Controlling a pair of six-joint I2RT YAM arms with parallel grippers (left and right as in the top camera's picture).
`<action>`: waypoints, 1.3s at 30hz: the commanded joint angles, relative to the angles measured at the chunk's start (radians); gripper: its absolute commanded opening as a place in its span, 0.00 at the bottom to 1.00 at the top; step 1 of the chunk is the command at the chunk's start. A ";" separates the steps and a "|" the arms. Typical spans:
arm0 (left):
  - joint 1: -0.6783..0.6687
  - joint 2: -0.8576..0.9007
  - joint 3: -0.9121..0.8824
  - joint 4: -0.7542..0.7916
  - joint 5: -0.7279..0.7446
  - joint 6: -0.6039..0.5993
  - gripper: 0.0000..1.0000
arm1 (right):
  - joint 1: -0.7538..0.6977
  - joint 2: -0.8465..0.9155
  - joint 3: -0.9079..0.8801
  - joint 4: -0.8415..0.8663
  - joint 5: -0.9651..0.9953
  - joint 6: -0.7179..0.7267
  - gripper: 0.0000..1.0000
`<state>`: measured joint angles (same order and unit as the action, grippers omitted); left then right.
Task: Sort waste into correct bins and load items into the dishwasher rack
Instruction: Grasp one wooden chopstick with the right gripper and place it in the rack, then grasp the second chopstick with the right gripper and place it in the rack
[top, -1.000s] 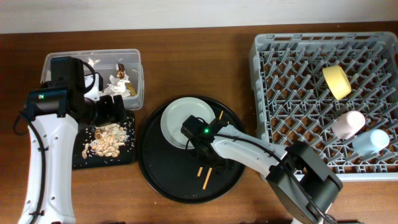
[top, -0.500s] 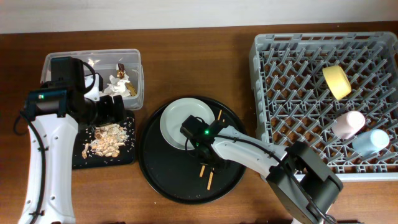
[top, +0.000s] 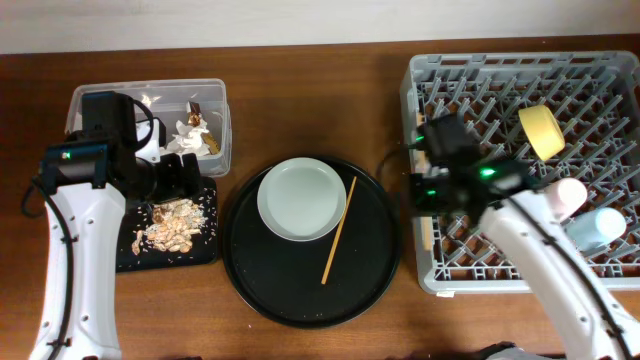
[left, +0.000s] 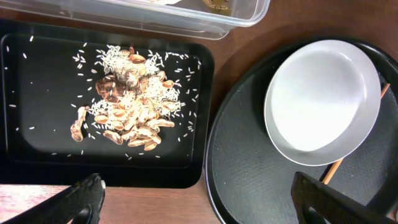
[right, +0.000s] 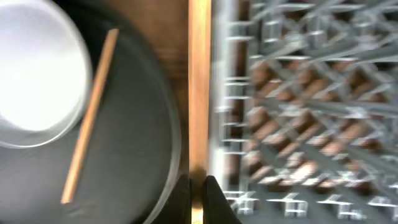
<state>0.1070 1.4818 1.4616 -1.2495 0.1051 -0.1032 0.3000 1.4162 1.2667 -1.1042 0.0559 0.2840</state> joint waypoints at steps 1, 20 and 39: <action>0.003 -0.011 0.007 0.000 0.010 -0.009 0.95 | -0.105 0.030 0.004 -0.019 -0.002 -0.159 0.04; 0.003 -0.011 0.007 0.000 0.010 -0.009 0.95 | -0.008 0.082 0.122 -0.005 -0.217 -0.033 0.47; 0.003 -0.011 0.007 -0.001 0.010 -0.009 0.95 | 0.446 0.556 0.008 0.204 -0.016 0.535 0.44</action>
<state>0.1070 1.4818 1.4616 -1.2495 0.1051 -0.1032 0.7414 1.9572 1.2972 -0.9016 0.0044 0.7601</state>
